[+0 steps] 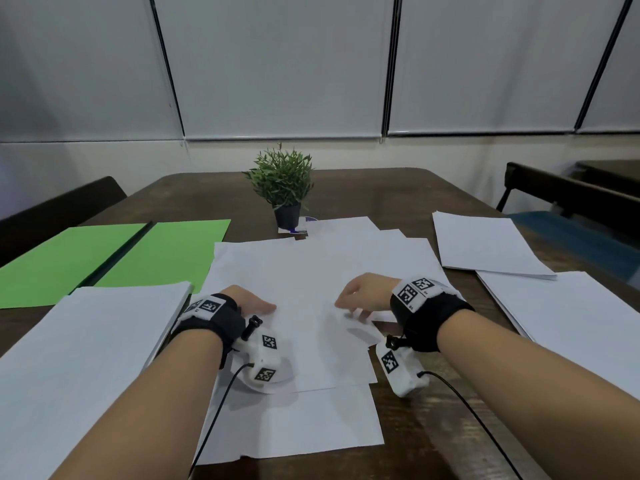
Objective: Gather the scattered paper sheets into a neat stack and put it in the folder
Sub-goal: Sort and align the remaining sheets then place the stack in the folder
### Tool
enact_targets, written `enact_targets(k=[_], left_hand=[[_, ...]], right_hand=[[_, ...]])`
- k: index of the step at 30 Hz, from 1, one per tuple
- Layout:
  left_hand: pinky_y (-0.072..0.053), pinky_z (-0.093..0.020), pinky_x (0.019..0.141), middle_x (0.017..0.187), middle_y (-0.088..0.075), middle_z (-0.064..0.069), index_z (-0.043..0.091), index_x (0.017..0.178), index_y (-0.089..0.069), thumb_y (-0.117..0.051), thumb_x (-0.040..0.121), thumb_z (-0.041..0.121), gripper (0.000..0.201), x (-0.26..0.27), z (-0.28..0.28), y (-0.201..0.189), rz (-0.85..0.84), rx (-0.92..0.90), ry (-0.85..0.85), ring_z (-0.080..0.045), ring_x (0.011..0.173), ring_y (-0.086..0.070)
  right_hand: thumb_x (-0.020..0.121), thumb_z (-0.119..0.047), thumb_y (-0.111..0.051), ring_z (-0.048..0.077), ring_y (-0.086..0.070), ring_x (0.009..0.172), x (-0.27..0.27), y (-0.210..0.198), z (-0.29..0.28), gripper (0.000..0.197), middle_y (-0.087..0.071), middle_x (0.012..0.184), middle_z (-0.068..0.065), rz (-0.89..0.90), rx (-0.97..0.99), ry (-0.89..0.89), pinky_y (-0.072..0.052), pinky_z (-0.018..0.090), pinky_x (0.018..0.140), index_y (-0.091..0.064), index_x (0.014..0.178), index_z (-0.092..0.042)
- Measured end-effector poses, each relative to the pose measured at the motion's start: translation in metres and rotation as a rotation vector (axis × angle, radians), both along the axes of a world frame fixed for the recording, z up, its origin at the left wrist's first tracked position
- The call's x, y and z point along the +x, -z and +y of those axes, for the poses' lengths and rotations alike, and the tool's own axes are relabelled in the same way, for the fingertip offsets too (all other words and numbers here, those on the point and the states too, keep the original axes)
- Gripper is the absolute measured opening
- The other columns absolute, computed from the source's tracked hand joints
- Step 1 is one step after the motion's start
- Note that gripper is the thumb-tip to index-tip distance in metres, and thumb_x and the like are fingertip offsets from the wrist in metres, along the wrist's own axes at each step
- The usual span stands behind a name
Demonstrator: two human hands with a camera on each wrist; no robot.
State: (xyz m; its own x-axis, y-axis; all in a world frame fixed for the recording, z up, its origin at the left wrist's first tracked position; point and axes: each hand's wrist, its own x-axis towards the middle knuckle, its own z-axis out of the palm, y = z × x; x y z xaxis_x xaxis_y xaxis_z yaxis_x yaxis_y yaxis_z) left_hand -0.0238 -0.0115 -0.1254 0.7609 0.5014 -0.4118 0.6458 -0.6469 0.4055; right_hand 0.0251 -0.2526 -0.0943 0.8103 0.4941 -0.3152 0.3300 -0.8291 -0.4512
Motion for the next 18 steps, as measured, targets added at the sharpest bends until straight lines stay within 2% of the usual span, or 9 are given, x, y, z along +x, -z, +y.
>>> enact_targets(k=[1, 4, 6, 8, 11, 14, 16, 18], left_hand=[[-0.043, -0.028, 0.098, 0.133, -0.056, -0.010, 0.002, 0.128, -0.053, -0.066, 0.084, 0.047, 0.065, -0.002, -0.001, -0.002, 0.025, 0.047, 0.018, -0.026, 0.119, -0.054], [-0.041, -0.028, 0.100, 0.135, -0.054, -0.011, 0.000, 0.132, -0.048, -0.068, 0.084, 0.041, 0.067, -0.002, 0.002, -0.001, 0.042, 0.101, 0.047, -0.027, 0.123, -0.052], [-0.041, -0.028, 0.097, 0.134, -0.054, -0.012, 0.000, 0.132, -0.047, -0.069, 0.083, 0.041, 0.067, -0.003, 0.002, -0.001, 0.041, 0.105, 0.053, -0.027, 0.122, -0.052], [-0.041, -0.028, 0.097, 0.133, -0.055, -0.011, 0.002, 0.130, -0.050, -0.066, 0.085, 0.044, 0.064, -0.004, 0.002, -0.003, 0.064, 0.122, 0.082, -0.026, 0.120, -0.053], [-0.041, -0.025, 0.090, 0.131, -0.056, -0.010, 0.004, 0.129, -0.051, -0.061, 0.087, 0.049, 0.062, -0.006, 0.002, -0.007, 0.099, 0.153, 0.119, -0.024, 0.113, -0.055], [-0.041, -0.025, 0.093, 0.132, -0.055, -0.010, 0.004, 0.130, -0.051, -0.060, 0.087, 0.050, 0.063, -0.007, 0.001, -0.011, 0.114, 0.167, 0.131, -0.024, 0.119, -0.054], [-0.041, -0.026, 0.095, 0.134, -0.054, -0.010, 0.004, 0.131, -0.049, -0.059, 0.088, 0.050, 0.064, -0.008, -0.001, -0.012, 0.105, 0.180, 0.129, -0.024, 0.122, -0.053], [-0.041, -0.026, 0.091, 0.135, -0.053, -0.011, 0.003, 0.132, -0.049, -0.057, 0.090, 0.049, 0.063, -0.008, -0.001, -0.011, 0.087, 0.186, 0.132, -0.024, 0.123, -0.052]], right_hand=[[0.094, -0.038, -0.057, 0.017, -0.060, 0.095, 0.005, 0.000, -0.002, 0.037, -0.063, 0.122, 0.002, -0.007, 0.036, 0.051, -0.045, 0.024, 0.076, -0.063, 0.120, -0.013], [0.089, -0.039, -0.063, 0.024, -0.051, 0.123, 0.030, 0.006, -0.023, 0.051, -0.053, 0.137, 0.006, -0.090, 0.035, 0.251, -0.039, 0.031, 0.102, -0.054, 0.131, -0.011], [0.083, -0.049, -0.066, 0.029, -0.046, 0.128, 0.044, 0.011, -0.043, 0.068, -0.048, 0.142, 0.008, -0.094, -0.021, 0.405, -0.037, 0.039, 0.107, -0.046, 0.136, -0.012], [0.079, -0.055, -0.067, 0.032, -0.048, 0.126, 0.054, 0.015, -0.063, 0.073, -0.050, 0.140, 0.008, -0.084, -0.098, 0.491, -0.038, 0.041, 0.106, -0.048, 0.135, -0.013], [0.074, -0.065, -0.066, 0.030, -0.052, 0.120, 0.060, 0.019, -0.081, 0.071, -0.055, 0.136, 0.007, -0.050, -0.243, 0.483, -0.041, 0.040, 0.104, -0.056, 0.128, -0.019], [0.070, -0.073, -0.064, 0.029, -0.054, 0.116, 0.061, 0.020, -0.087, 0.078, -0.058, 0.130, 0.007, -0.072, -0.367, 0.471, -0.043, 0.037, 0.099, -0.058, 0.125, -0.018], [0.072, -0.071, -0.064, 0.028, -0.055, 0.117, 0.059, 0.016, -0.089, 0.078, -0.058, 0.130, 0.007, -0.089, -0.379, 0.471, -0.044, 0.036, 0.100, -0.057, 0.127, -0.017], [0.076, -0.064, -0.067, 0.025, -0.057, 0.114, 0.056, 0.011, -0.090, 0.072, -0.059, 0.130, 0.007, -0.096, -0.349, 0.467, -0.046, 0.031, 0.095, -0.057, 0.127, -0.015]])
